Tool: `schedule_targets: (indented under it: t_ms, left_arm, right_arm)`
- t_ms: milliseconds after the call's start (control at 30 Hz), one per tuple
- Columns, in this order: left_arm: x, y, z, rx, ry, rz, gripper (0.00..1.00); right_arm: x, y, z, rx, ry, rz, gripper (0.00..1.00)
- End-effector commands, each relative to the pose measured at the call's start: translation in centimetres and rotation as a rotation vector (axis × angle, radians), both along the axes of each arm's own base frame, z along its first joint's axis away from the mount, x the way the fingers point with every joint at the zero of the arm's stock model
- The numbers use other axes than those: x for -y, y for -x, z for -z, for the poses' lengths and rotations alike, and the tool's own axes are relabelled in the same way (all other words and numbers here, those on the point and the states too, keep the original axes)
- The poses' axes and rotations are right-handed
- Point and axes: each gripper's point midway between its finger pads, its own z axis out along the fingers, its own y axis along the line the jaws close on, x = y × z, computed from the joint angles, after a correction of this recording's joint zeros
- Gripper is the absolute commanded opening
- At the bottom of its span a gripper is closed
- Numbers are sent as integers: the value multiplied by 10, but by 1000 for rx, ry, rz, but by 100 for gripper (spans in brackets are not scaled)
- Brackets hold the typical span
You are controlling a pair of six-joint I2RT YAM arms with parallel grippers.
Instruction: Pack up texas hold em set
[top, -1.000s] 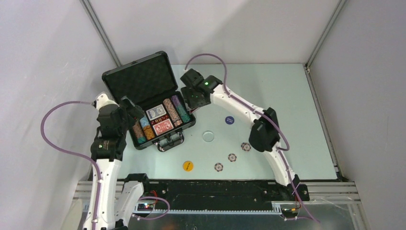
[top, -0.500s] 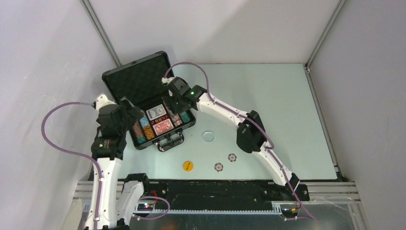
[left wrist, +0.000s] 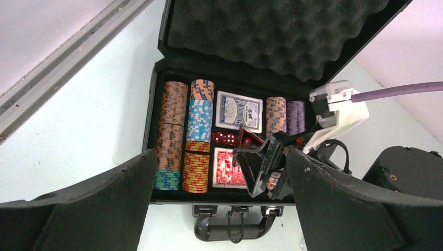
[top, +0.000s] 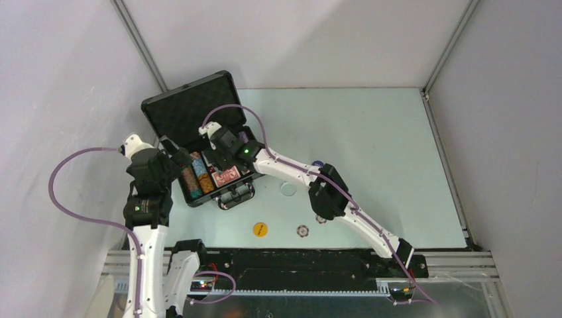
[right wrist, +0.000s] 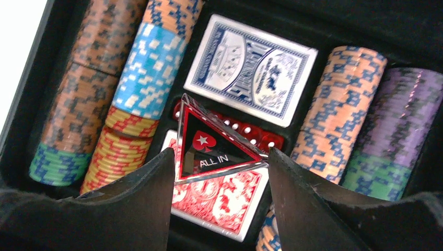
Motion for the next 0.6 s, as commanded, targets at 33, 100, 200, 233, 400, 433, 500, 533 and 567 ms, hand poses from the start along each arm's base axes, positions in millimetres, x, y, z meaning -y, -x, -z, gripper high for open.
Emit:
schedule_targets:
  t_ms: [33, 100, 200, 233, 400, 433, 500, 533, 567]
  left_arm:
    - [-8, -1, -10, 42, -14, -31, 98]
    - [-7, -1, -9, 40, -10, -28, 98]
    - [-9, -1, -8, 35, -14, -36, 98]
    - [-10, -1, -8, 35, -15, -38, 98]
    - [-12, 0, -7, 32, -17, -47, 98]
    - [-12, 0, -7, 31, -17, -49, 98]
    - [-12, -1, -6, 28, -16, -47, 98]
    - [-12, -1, -5, 25, -15, -47, 98]
    - [-13, -1, -5, 24, -14, -48, 98]
  right_arm:
    - [-18, -28, -35, 98, -135, 7, 29]
    - [-19, -28, -37, 104, -139, 1, 43]
    - [-19, -28, -50, 108, -165, -5, 59]
    - [-17, -28, -47, 101, -160, -6, 69]
    - [-6, -29, -69, 118, -182, 0, 88]
    - [-4, -31, -72, 120, -186, 5, 89]
    - [0, -34, -76, 114, -192, 12, 92]
    - [2, -34, -79, 111, -197, 16, 94]
    - [4, -36, -78, 107, -195, 21, 94]
